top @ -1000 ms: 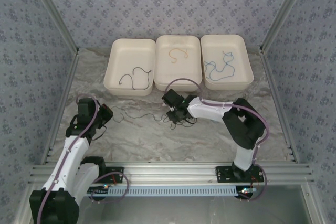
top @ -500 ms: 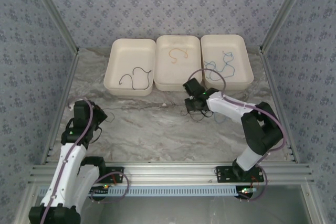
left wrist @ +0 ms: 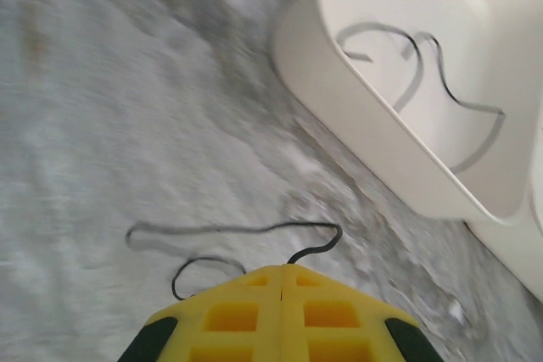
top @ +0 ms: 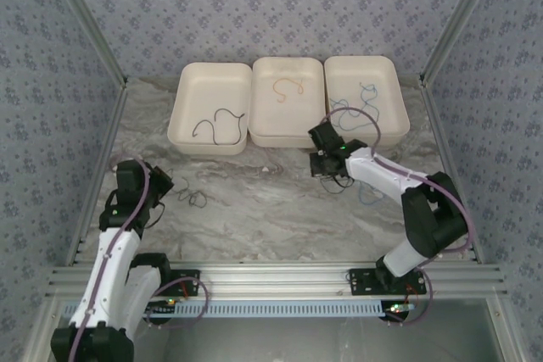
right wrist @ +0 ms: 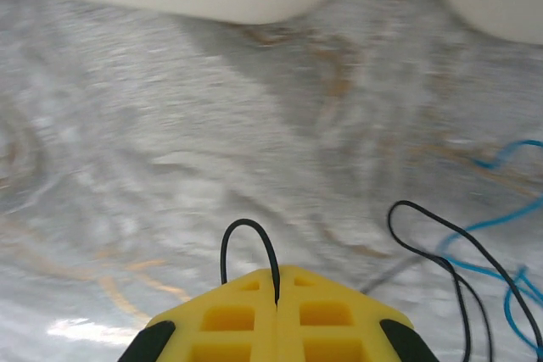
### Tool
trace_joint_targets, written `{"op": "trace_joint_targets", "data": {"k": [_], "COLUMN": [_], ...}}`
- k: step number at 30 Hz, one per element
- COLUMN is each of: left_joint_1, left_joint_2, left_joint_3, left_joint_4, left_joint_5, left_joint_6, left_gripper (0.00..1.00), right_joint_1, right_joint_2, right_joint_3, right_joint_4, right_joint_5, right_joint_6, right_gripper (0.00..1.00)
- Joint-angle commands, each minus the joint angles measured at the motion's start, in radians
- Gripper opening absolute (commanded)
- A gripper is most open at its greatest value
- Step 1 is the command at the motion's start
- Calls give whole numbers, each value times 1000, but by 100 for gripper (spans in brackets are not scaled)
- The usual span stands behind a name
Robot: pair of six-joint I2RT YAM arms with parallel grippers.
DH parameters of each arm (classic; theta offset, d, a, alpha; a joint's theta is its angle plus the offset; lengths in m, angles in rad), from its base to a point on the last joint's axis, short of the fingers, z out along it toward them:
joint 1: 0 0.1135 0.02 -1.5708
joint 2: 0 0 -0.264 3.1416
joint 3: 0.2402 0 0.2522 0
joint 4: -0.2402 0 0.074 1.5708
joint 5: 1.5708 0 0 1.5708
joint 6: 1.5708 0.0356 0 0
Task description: Untangle the cables
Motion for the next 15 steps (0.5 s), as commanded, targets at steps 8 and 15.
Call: {"op": "trace_joint_targets", "data": {"k": [8, 15], "left_joint_1": [-75, -168], "left_joint_2": [-4, 2], "left_joint_3": [136, 171], "left_joint_4": [138, 249], "left_joint_5": [288, 394], "left_joint_6": [18, -46], "left_gripper": [0, 0], "right_joint_1": [156, 247], "right_joint_2": [-32, -144], "right_joint_3": [56, 25], "right_joint_4": [1, 58], "right_joint_5": [44, 89], "right_joint_6": [132, 235], "right_gripper": [41, 43]}}
